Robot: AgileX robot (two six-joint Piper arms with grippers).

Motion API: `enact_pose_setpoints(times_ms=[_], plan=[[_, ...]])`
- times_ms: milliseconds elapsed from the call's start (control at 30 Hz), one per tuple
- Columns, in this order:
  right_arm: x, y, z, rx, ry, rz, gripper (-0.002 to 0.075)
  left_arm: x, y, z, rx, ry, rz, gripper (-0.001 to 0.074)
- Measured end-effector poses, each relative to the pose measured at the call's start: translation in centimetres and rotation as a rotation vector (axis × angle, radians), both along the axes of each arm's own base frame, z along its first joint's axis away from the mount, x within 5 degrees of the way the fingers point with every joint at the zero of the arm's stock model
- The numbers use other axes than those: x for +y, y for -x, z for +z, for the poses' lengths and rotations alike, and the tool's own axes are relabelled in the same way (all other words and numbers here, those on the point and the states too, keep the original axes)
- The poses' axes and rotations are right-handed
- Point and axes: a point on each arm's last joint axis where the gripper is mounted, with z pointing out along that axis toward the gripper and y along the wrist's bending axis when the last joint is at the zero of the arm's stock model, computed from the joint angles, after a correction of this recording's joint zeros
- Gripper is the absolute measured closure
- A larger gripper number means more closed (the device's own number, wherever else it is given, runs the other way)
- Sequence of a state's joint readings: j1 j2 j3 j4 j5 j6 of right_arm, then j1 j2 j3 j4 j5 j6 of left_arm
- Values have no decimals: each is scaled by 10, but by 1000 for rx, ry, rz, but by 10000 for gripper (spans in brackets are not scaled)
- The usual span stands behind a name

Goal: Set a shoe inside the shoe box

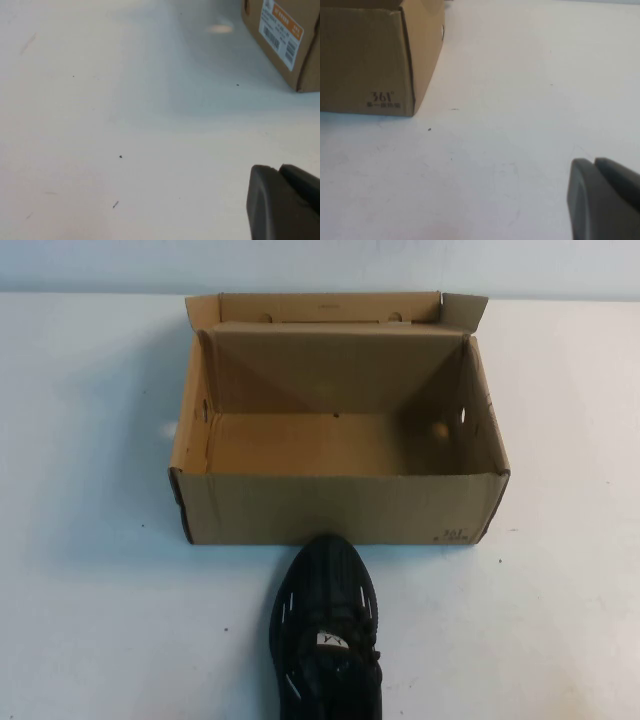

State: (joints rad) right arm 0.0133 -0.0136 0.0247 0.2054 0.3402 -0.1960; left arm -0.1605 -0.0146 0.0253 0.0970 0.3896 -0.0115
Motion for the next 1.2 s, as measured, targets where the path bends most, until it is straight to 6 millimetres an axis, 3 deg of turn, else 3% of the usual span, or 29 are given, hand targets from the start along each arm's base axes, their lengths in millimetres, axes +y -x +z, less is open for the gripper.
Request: enact_pose_setpoints(times_ms=[1200], plan=[[0,0,0,-2,1,-1,742,0,0,2,-18,3,-2,737]])
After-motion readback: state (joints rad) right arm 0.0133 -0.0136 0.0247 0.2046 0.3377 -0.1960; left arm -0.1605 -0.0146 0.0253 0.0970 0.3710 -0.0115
